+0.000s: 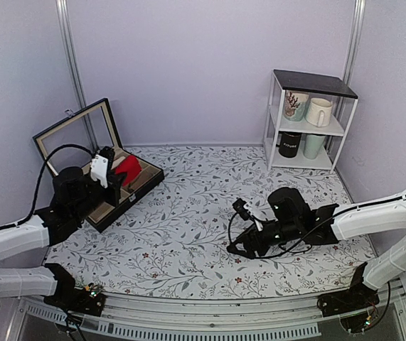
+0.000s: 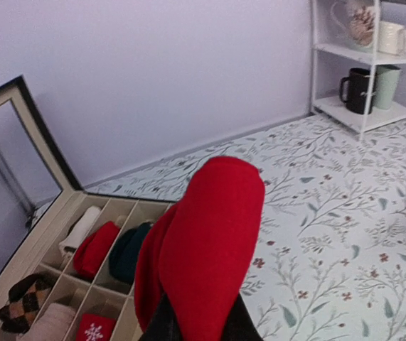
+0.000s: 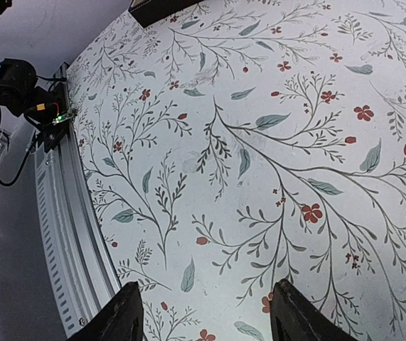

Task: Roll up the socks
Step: Pick up a pair of socks from the center of the board, then place a pair of socks in the storage box.

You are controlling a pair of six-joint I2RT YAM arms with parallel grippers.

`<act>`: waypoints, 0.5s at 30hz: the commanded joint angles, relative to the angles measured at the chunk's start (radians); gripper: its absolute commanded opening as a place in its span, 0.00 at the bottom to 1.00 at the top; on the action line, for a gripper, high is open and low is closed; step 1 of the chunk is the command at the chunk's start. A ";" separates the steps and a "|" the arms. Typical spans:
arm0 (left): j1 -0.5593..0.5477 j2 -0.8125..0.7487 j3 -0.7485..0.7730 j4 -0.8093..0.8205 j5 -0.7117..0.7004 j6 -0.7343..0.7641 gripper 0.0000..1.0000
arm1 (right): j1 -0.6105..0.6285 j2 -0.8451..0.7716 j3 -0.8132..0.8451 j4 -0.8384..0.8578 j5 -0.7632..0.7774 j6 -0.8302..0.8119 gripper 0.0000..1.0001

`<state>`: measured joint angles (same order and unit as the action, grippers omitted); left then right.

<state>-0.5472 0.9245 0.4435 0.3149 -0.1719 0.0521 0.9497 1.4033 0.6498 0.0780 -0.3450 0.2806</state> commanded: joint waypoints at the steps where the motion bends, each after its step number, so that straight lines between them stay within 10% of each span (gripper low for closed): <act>1: 0.111 0.027 -0.004 -0.088 0.023 -0.007 0.00 | -0.001 -0.050 -0.047 0.069 -0.005 0.022 0.62; 15: 0.165 0.080 -0.125 0.033 -0.222 0.083 0.00 | -0.001 -0.097 -0.124 0.108 -0.014 0.017 0.62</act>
<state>-0.4011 1.0039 0.3630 0.2668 -0.3103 0.0830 0.9497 1.3499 0.5518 0.1467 -0.3500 0.2966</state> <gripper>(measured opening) 0.083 0.622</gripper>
